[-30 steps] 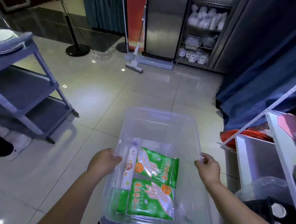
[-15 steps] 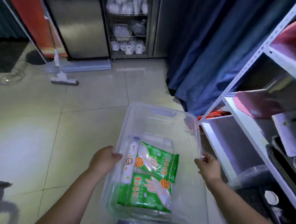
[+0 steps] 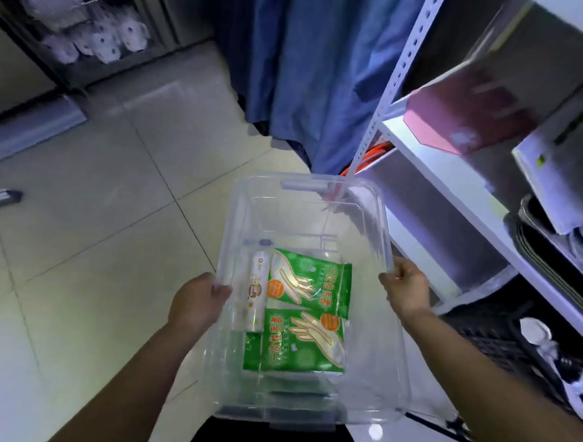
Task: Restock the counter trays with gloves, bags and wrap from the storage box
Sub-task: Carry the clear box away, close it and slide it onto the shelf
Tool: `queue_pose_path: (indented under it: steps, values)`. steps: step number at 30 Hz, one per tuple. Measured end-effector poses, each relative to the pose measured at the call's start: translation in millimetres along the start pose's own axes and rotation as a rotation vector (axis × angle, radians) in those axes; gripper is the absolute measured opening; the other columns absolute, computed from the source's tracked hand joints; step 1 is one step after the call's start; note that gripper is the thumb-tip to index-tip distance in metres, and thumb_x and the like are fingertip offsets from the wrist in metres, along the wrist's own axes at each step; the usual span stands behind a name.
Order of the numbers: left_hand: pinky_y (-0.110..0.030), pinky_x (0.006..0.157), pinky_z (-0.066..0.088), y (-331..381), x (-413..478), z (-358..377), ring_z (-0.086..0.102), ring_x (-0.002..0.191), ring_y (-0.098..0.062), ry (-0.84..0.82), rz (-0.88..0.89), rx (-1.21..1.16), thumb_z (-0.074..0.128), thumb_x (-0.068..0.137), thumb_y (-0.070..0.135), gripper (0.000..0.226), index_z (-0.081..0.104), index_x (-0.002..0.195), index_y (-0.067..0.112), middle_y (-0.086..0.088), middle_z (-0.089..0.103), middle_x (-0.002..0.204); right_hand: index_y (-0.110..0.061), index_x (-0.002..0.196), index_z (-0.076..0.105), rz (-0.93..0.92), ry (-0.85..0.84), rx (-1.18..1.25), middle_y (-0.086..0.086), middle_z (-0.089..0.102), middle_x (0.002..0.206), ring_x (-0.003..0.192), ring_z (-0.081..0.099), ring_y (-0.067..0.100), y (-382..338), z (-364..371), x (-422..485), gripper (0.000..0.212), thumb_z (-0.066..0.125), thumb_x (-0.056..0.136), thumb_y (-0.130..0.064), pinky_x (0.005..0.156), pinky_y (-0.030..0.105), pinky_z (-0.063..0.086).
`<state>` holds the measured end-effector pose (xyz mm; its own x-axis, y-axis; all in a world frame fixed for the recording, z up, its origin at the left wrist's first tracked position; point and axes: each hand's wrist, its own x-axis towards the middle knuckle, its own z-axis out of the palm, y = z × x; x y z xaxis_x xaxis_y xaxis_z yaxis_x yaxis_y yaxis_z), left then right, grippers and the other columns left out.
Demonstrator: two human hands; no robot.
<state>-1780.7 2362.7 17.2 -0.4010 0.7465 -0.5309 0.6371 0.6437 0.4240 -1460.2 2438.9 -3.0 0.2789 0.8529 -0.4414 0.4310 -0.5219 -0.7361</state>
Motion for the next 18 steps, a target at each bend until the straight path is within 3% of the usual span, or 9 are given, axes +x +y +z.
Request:
queue_pose_path:
  steps: [5,10,14,18]
  values:
    - [-0.031,0.059,0.045,9,86,43,0.062,0.059,-0.022,-0.06,-0.015,0.05,0.057,0.085,0.028,0.023,0.052,0.068,0.015,-0.006,0.063,0.064,-0.014,0.106,0.06,0.053,-0.025,-0.087,0.012,0.061,0.079,0.068,0.056,0.025,16,38,84,0.026,0.057,0.082,-0.004,0.067,0.039,0.052]
    - [-0.031,0.061,0.044,-4,173,94,0.061,0.061,-0.023,-0.067,-0.028,0.109,0.055,0.086,0.03,0.024,0.054,0.071,0.011,-0.008,0.063,0.064,-0.012,0.107,0.06,0.03,-0.005,-0.15,0.007,0.059,0.076,0.064,0.054,0.019,55,91,164,0.028,0.059,0.081,-0.004,0.058,0.023,0.045]
    - [-0.036,0.066,0.049,-20,245,147,0.063,0.062,-0.027,-0.079,-0.057,0.076,0.055,0.087,0.029,0.025,0.054,0.071,0.009,-0.01,0.064,0.063,-0.016,0.119,0.056,0.094,0.038,-0.197,0.003,0.061,0.083,0.073,0.057,0.02,104,141,222,0.036,0.058,0.084,-0.01,0.056,0.019,0.041]
    - [-0.033,0.066,0.044,-40,313,204,0.063,0.069,-0.031,-0.106,-0.048,0.105,0.056,0.087,0.029,0.025,0.055,0.072,0.009,-0.012,0.066,0.068,-0.017,0.124,0.053,0.132,0.053,-0.239,0.001,0.06,0.087,0.068,0.055,0.015,154,184,271,0.037,0.053,0.087,-0.012,0.051,0.017,0.039]
